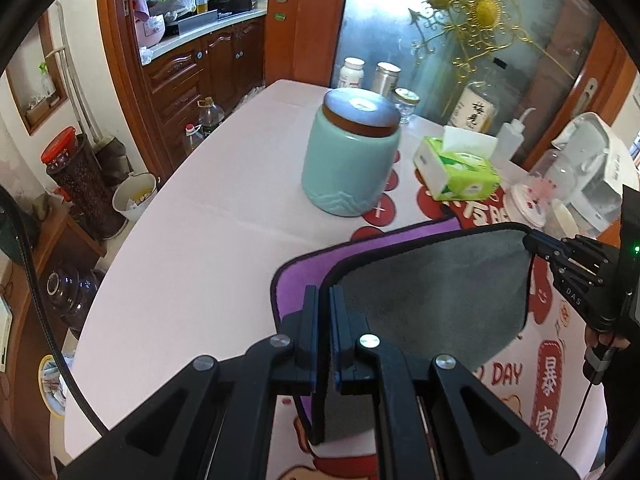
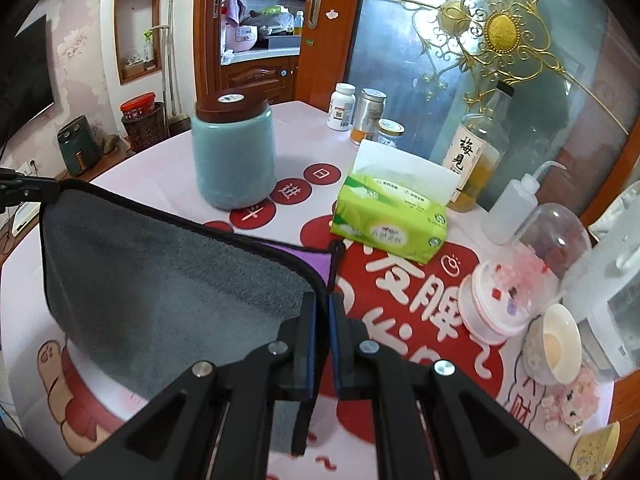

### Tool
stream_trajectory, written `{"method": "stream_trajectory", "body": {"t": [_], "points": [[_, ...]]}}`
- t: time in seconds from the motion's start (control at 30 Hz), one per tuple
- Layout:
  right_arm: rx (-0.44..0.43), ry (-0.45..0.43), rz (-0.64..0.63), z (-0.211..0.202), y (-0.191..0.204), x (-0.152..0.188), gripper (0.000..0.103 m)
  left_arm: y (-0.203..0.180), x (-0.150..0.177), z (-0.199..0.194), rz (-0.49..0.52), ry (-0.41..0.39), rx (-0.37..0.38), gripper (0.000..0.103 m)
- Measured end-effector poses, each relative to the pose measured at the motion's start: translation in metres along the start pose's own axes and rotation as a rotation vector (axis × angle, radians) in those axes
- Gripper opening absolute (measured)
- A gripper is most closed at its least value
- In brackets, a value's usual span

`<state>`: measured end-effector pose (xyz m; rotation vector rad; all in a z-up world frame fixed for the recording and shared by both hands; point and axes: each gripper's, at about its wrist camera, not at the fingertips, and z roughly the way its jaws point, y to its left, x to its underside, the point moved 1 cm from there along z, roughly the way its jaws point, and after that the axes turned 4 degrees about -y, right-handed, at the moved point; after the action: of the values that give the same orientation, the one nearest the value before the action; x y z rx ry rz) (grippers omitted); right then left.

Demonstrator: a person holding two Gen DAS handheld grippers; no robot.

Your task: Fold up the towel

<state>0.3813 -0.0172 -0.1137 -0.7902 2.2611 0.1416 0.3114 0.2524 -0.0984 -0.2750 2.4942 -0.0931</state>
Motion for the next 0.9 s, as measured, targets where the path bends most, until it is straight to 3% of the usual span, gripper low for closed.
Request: {"method": "stream_trajectory", "body": {"t": [0.57, 0.9], "points": [[-0.054, 0.081, 0.006, 0.105, 0.005, -0.001, 0.006, 0.041, -0.001, 0.109, -0.026, 0.144, -0.056, 0.004], [-0.049, 0.118, 0.052, 0.124, 0.000, 0.004, 0.007, 0.041, 0.001, 0.129, -0.036, 0.173, -0.075, 0.008]]}}
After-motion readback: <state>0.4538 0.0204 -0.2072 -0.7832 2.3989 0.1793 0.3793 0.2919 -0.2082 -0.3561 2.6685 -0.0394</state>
